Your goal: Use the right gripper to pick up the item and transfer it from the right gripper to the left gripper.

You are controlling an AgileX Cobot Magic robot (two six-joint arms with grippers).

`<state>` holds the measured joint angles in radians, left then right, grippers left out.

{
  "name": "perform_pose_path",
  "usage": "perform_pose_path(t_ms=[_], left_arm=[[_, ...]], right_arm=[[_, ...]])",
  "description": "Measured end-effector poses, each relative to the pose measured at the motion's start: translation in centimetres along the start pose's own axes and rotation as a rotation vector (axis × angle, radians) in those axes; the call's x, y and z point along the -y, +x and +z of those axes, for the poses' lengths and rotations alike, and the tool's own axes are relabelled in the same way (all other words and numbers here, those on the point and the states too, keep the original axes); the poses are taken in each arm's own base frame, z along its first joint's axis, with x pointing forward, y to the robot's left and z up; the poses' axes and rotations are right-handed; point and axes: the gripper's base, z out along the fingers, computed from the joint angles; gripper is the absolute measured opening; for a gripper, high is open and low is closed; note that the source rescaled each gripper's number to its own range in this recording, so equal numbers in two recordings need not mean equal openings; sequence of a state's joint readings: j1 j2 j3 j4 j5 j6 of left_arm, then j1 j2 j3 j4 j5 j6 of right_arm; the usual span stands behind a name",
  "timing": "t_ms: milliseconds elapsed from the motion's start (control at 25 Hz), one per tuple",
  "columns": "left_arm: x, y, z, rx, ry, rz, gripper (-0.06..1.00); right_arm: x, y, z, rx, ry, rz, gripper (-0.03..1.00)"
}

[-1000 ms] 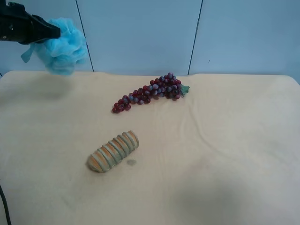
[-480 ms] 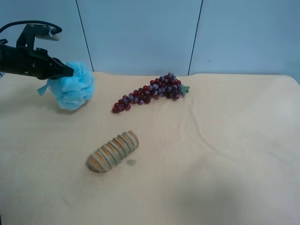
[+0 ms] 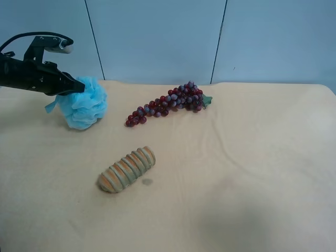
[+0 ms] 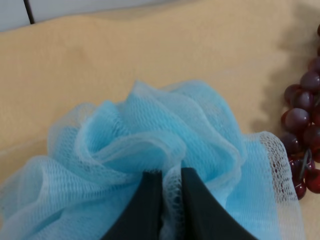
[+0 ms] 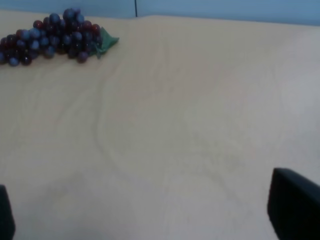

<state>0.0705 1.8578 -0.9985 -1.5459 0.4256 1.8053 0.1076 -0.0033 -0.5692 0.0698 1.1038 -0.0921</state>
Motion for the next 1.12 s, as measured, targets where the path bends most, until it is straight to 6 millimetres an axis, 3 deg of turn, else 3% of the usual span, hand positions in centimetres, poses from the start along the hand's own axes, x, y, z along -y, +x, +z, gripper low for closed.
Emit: perform_pose_path(t_ms=[120, 200, 400, 480, 560, 800, 1120], left_arm=[[0.0, 0.0, 0.0, 0.001, 0.003, -0.022, 0.06], [0.0, 0.0, 0.0, 0.001, 0.003, -0.029, 0.16], [0.1, 0.0, 0.0, 0.002, 0.009, -0.041, 0.69], [0.1, 0.0, 0.0, 0.002, 0.009, -0.049, 0.86], [0.1, 0.0, 0.0, 0.002, 0.009, -0.072, 0.95], [0.4, -1.1, -1.2, 0.038, 0.002, -0.089, 1.0], [1.8, -4.2, -6.4, 0.107, -0.029, -0.02, 1.0]], right_arm=[[0.0, 0.0, 0.0, 0.0, 0.0, 0.0, 1.0], [0.0, 0.0, 0.0, 0.0, 0.0, 0.0, 1.0], [0.0, 0.0, 0.0, 0.0, 0.0, 0.0, 1.0], [0.0, 0.0, 0.0, 0.0, 0.0, 0.0, 1.0], [0.0, 0.0, 0.0, 0.0, 0.0, 0.0, 1.0], [0.0, 0.0, 0.0, 0.0, 0.0, 0.0, 1.0], [0.0, 0.0, 0.0, 0.0, 0.0, 0.0, 1.0]])
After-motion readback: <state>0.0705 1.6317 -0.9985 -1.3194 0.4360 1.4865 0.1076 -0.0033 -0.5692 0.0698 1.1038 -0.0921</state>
